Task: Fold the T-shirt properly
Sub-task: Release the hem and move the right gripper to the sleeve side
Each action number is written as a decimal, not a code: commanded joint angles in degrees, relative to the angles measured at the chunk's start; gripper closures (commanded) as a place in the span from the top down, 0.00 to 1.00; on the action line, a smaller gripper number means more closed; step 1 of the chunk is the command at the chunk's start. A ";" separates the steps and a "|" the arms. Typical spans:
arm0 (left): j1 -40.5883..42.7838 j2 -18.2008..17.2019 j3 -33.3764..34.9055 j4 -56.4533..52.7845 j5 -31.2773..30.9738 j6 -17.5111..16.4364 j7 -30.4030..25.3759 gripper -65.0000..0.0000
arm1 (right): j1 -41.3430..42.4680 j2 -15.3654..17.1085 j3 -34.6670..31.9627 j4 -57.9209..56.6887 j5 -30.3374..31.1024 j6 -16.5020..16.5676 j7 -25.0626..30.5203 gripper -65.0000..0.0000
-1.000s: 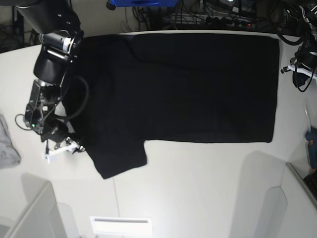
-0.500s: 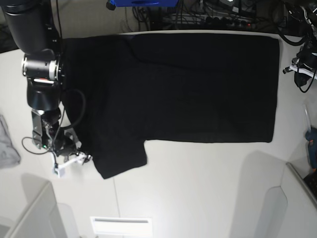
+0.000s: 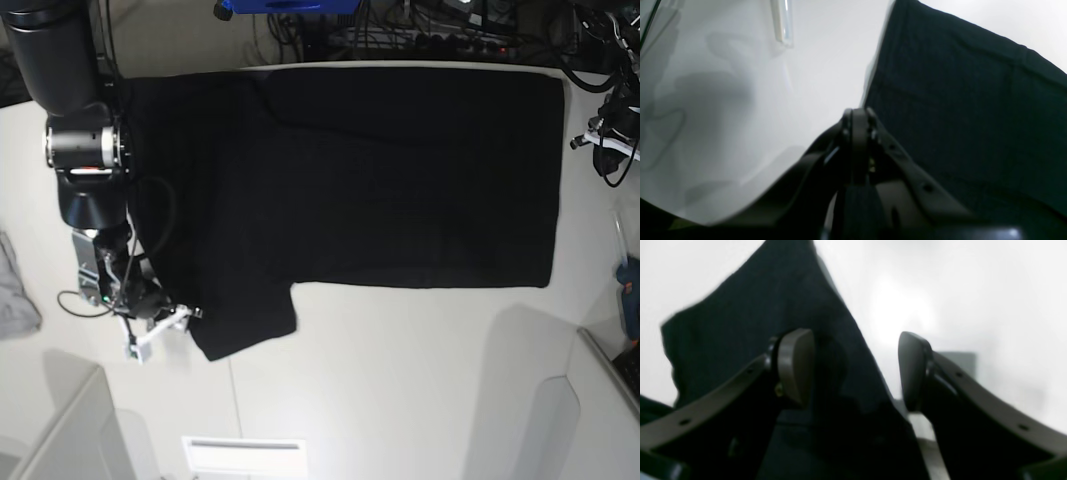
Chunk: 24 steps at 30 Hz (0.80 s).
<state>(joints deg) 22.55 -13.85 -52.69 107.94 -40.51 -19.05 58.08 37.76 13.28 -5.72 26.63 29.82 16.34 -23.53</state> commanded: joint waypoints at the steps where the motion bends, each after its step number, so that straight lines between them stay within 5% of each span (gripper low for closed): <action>1: 0.00 -1.05 -0.37 0.85 -0.59 0.10 -1.07 0.00 | 1.14 0.22 -0.31 0.49 0.20 0.41 -1.31 0.58; 8: 0.00 -1.05 -0.19 0.85 -0.59 0.10 -1.07 0.00 | 0.00 0.22 -0.75 0.49 0.02 0.41 -1.22 0.35; 15: 0.00 -1.05 -0.11 0.85 -0.59 0.10 -1.07 0.00 | -0.79 0.22 -0.75 0.49 0.02 0.41 -1.22 0.33; 20: 0.00 -1.05 -0.11 0.85 -0.59 0.10 -1.07 0.00 | -0.70 0.22 -0.83 0.49 0.02 0.32 -1.22 0.03; 24: 0.00 -1.05 -0.11 0.76 -0.59 0.19 -0.99 0.00 | -0.70 0.22 -0.39 0.49 0.02 0.15 -1.22 0.00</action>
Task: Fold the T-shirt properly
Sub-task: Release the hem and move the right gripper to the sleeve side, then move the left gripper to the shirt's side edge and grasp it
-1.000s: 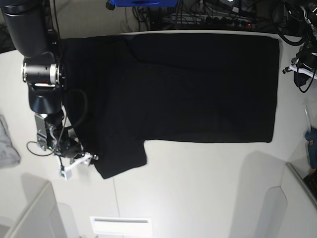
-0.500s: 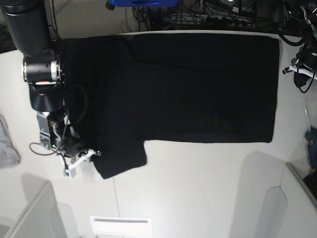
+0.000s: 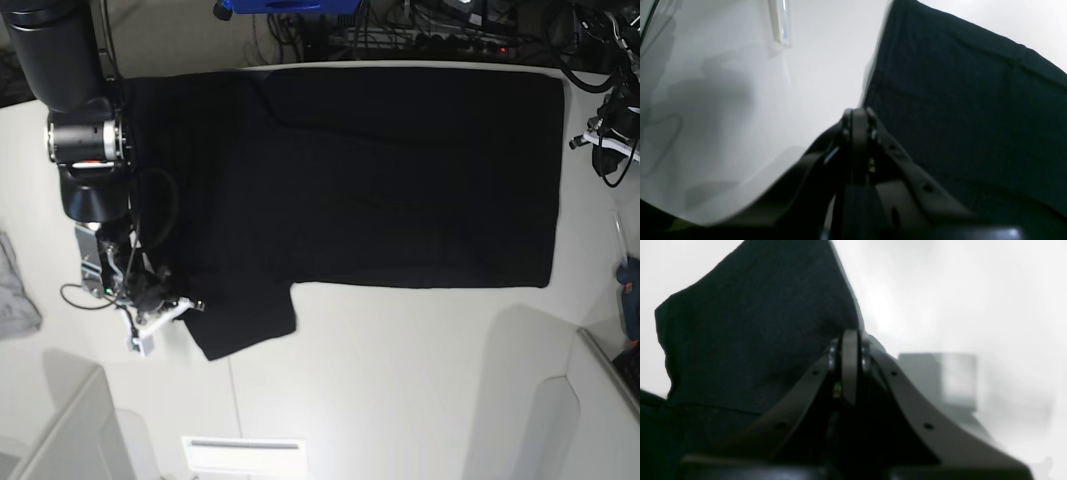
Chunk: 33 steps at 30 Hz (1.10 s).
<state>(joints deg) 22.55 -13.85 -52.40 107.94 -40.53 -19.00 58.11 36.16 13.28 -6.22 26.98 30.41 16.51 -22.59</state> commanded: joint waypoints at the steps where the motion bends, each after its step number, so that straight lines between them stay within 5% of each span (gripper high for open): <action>1: 0.00 -1.32 -0.39 0.76 -0.57 0.15 -1.01 0.00 | 0.89 0.22 0.11 0.14 -0.57 -0.03 -2.16 0.00; 8: -3.16 -6.24 1.37 -6.27 -0.48 0.15 -1.01 0.00 | 0.28 0.22 0.20 4.45 -0.39 -0.03 -2.60 0.00; 14: -10.28 -12.31 5.33 -17.08 -0.48 0.15 -1.01 0.58 | -0.34 0.22 0.28 7.35 -0.39 -0.21 -4.27 0.00; 17: -15.29 -12.31 5.33 -21.83 -0.48 0.15 -1.18 0.76 | -0.60 0.22 0.28 7.44 -0.30 -0.21 -4.27 0.00; 20: -19.78 -12.31 6.56 -25.96 1.19 0.15 -1.18 0.78 | -0.60 0.22 0.28 7.44 -0.30 -0.21 -4.27 0.00; 26: -28.30 -11.60 15.87 -29.22 17.46 -0.20 -1.18 0.78 | -0.43 0.22 0.28 7.44 -0.30 -0.21 -4.18 0.00; 33: -37.89 -10.46 17.54 -40.73 19.13 -0.20 -2.77 0.78 | -0.34 0.30 0.28 7.44 -0.30 -0.21 -4.18 0.00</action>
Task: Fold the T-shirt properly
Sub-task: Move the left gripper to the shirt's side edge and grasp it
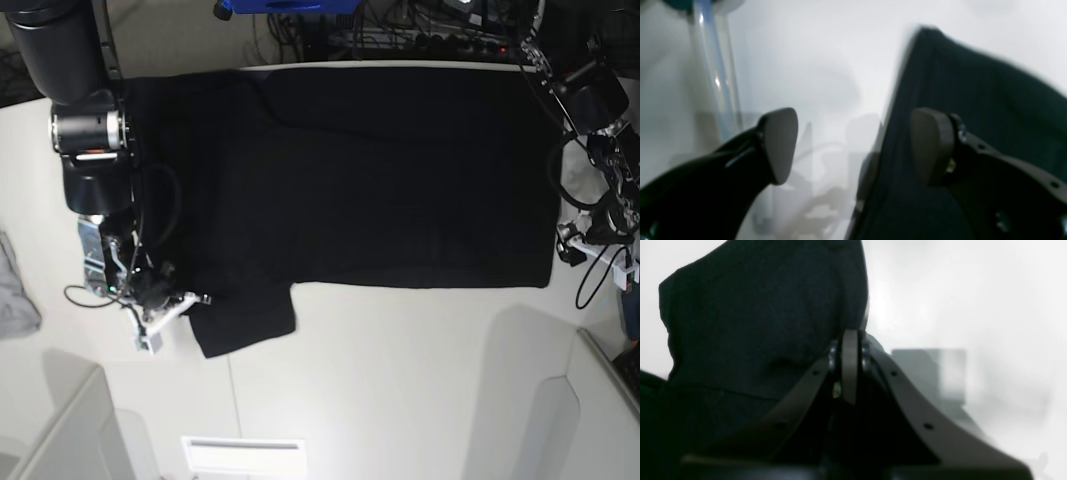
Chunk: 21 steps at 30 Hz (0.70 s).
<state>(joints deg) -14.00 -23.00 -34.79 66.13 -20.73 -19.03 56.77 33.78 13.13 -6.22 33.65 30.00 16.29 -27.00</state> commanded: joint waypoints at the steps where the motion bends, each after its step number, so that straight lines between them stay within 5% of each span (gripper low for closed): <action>1: -2.22 -1.39 0.90 -0.68 -0.68 -0.18 -2.58 0.78 | 2.04 0.55 0.28 0.77 0.11 0.01 0.24 0.00; 12: -9.52 -1.57 13.64 -18.44 -0.68 0.17 -16.73 0.78 | 2.04 0.90 0.28 0.77 0.11 0.01 0.24 0.00; 21: -10.31 -1.30 17.86 -20.99 -0.68 0.17 -20.33 0.78 | 2.04 0.98 0.20 0.77 0.11 0.01 0.24 0.00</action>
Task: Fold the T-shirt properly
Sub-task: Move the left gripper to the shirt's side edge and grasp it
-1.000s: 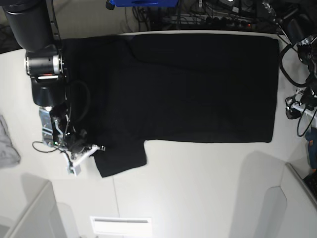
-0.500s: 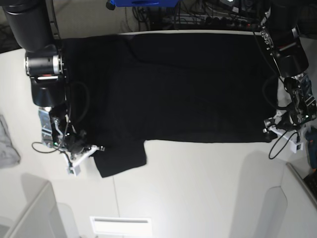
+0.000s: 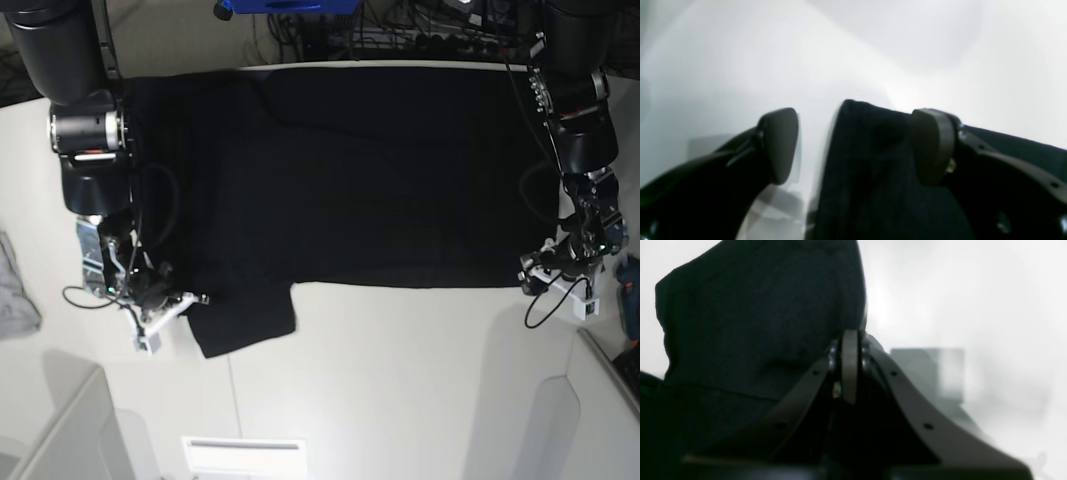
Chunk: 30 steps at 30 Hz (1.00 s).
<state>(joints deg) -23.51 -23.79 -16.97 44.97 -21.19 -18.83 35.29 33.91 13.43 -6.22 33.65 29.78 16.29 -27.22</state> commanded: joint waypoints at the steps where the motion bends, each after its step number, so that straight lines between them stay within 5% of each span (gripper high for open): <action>1: -0.80 -0.43 0.14 0.17 -0.22 -0.03 1.15 0.78 | 1.91 0.68 0.20 0.77 0.33 0.01 0.45 0.00; 4: -0.54 -0.43 0.05 0.08 -0.22 -0.03 1.24 0.70 | 1.91 0.68 0.20 0.77 0.33 0.01 0.45 0.00; 17: 0.96 0.54 0.05 0.08 -0.22 -0.03 1.24 0.00 | 1.65 0.68 0.28 0.77 0.33 0.01 0.45 0.00; 30: 5.62 0.54 -0.48 11.42 -0.74 -0.20 1.77 0.00 | -3.54 0.68 4.33 11.76 -0.02 -0.07 0.19 0.00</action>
<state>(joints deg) -16.51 -22.20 -17.17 55.46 -21.56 -18.87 37.82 28.29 13.19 -2.15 44.31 29.39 16.03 -28.16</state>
